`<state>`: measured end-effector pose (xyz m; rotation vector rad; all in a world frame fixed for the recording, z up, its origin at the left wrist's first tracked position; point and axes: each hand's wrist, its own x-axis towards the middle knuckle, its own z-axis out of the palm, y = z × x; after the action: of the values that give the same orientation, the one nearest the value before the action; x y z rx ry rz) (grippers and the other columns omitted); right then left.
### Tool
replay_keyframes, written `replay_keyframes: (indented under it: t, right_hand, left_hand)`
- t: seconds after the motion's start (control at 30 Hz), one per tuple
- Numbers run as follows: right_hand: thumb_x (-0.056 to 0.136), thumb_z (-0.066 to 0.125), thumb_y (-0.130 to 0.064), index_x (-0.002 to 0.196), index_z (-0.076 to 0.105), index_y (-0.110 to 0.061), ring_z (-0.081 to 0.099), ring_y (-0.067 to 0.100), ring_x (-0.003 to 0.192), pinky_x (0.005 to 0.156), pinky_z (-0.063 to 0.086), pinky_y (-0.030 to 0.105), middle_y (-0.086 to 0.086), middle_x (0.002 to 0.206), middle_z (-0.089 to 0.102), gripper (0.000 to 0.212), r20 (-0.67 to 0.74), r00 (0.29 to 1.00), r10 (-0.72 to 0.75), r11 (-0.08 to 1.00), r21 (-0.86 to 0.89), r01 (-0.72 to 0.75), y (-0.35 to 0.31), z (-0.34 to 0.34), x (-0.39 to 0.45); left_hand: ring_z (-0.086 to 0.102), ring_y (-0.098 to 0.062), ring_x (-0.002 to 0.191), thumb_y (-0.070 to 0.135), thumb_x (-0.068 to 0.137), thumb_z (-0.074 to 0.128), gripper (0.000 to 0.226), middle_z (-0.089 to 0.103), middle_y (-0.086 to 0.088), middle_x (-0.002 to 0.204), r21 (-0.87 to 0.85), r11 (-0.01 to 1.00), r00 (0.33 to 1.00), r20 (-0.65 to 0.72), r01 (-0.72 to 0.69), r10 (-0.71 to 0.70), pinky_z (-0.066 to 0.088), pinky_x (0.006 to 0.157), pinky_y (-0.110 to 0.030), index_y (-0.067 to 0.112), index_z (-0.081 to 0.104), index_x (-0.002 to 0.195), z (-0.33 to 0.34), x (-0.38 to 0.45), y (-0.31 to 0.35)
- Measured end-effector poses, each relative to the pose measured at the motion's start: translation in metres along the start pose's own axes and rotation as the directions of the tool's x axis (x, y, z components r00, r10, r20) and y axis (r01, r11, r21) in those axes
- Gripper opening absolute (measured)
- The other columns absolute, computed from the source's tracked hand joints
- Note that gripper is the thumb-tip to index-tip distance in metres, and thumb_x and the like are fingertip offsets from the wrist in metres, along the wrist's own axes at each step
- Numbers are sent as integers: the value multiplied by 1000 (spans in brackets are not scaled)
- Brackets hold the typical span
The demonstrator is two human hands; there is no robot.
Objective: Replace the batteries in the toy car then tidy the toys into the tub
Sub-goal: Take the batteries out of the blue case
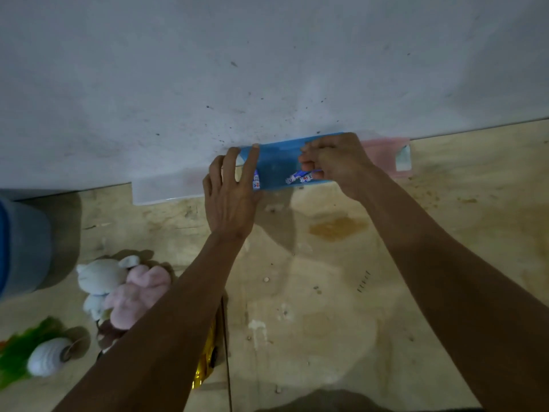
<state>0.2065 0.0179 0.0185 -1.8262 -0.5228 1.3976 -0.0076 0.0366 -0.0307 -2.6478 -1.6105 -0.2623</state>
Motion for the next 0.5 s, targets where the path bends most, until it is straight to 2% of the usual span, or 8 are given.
replay_keyframes:
  t: [0.07, 0.1, 0.17, 0.2, 0.27, 0.33, 0.5]
  right_hand:
    - [89, 66, 1, 91, 73, -9, 69, 15, 77, 80, 58, 28, 6, 91, 75, 13, -20, 987, -158, 972, -181, 151, 12, -4, 3]
    - [89, 63, 3, 94, 74, -6, 69, 16, 82, 85, 57, 29, 8, 95, 75, 15, -19, 960, -280, 913, -315, 261, 20, -3, 3]
    - [89, 56, 4, 102, 74, -2, 68, 25, 96, 91, 55, 36, 13, 105, 73, 23, 85, 871, -484, 707, -549, 446, 39, 3, 5]
    - [89, 55, 1, 107, 72, -2, 66, 30, 103, 91, 55, 39, 14, 110, 72, 25, 169, 832, -528, 593, -628, 503, 48, 6, 7]
    - [93, 54, -10, 112, 69, -3, 59, 35, 110, 91, 53, 45, 14, 114, 68, 25, 296, 791, -535, 387, -746, 541, 61, 14, 10]
    - [98, 50, -23, 111, 67, -6, 54, 34, 111, 92, 49, 49, 12, 114, 64, 27, 341, 756, -558, 221, -818, 532, 71, 21, 13]
    - [100, 44, -40, 106, 60, -12, 55, 33, 103, 83, 44, 45, 11, 109, 61, 33, 339, 701, -627, 37, -886, 462, 81, 30, 17]
  left_hand:
    - [43, -36, 126, 37, 79, 84, 85, 47, -14, 145, 22, 999, 1000, -16, -27, 27, 47, 88, -48, 22, 40, 151, 2, 0, -3]
    - [43, -36, 125, 39, 79, 84, 85, 48, -14, 144, 31, 999, 999, -32, -37, 38, 47, 87, -48, 23, 40, 151, 3, 0, -4]
    - [42, -35, 124, 39, 78, 85, 88, 48, -14, 143, 35, 998, 997, -53, -51, 52, 47, 86, -47, 23, 39, 151, 5, -1, -6]
    - [42, -34, 124, 38, 78, 85, 89, 48, -15, 143, 35, 998, 997, -54, -55, 57, 47, 86, -47, 23, 38, 151, 5, -1, -7]
    - [42, -34, 124, 39, 77, 85, 89, 49, -16, 143, 37, 997, 996, -52, -64, 66, 48, 86, -47, 23, 39, 151, 6, 0, -8]
    - [44, -35, 123, 39, 77, 85, 88, 51, -16, 143, 35, 997, 997, -38, -69, 71, 47, 87, -47, 22, 40, 151, 6, 0, -9]
    - [50, -37, 122, 38, 76, 85, 90, 51, -17, 143, 7, 998, 998, -21, -64, 65, 48, 89, -47, 21, 40, 151, 7, 1, -10]
